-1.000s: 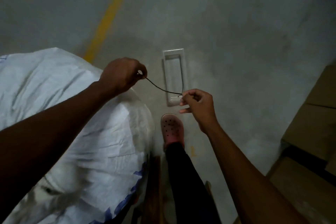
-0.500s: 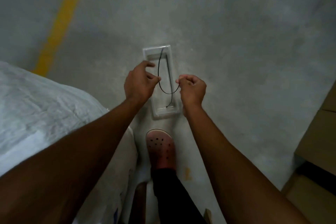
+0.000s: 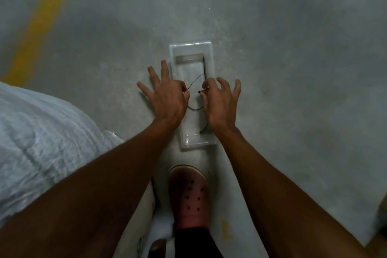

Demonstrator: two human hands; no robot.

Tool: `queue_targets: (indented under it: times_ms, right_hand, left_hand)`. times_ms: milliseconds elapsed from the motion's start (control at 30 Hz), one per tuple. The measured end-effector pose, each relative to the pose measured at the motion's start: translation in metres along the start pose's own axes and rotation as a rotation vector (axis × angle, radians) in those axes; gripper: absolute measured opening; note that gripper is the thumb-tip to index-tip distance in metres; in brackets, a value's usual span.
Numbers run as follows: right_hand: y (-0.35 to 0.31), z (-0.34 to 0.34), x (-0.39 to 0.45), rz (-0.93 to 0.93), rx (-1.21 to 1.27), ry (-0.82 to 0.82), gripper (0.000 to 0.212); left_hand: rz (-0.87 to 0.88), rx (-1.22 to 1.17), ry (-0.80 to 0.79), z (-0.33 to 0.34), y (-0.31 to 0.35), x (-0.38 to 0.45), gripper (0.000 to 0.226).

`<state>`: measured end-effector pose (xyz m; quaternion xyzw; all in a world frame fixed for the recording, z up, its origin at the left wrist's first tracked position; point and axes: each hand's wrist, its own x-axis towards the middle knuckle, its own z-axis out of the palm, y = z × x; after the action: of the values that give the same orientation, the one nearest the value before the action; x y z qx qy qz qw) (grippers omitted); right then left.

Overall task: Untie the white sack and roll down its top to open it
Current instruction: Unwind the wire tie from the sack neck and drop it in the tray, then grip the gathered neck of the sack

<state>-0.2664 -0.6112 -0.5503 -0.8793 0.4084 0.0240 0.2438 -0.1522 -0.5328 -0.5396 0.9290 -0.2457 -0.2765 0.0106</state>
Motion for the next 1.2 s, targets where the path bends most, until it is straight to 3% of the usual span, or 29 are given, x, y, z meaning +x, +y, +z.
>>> queue_targets:
  times_ms: [200,367,567,733,1000,1200]
  right_hand:
    - [0.001,0.007,0.003,-0.106,-0.162,-0.104,0.024]
    - [0.009,-0.001,-0.009,-0.069,0.002,-0.113,0.017]
    - [-0.004,-0.063,-0.031,-0.081,0.116,-0.193,0.033]
    - [-0.049,-0.154,-0.019,-0.062,0.12,-0.31,0.062]
    - [-0.167,-0.322,0.007,-0.313,0.099,-0.228,0.067]
    - [-0.301,-0.403,-0.007,-0.554,0.121,-0.167,0.075]
  left_hand:
    - [0.008,0.076,-0.012,0.01,0.002,0.006,0.021]
    - [0.076,0.033,0.032,-0.003,-0.004,-0.005,0.021]
    - [0.154,-0.068,0.141,-0.056,-0.012,-0.037,0.02]
    - [0.234,-0.052,0.164,-0.156,-0.007,-0.059,0.034]
    - [0.344,-0.004,0.319,-0.372,-0.035,-0.101,0.042]
    - [0.325,-0.075,0.457,-0.508,-0.116,-0.168,0.061]
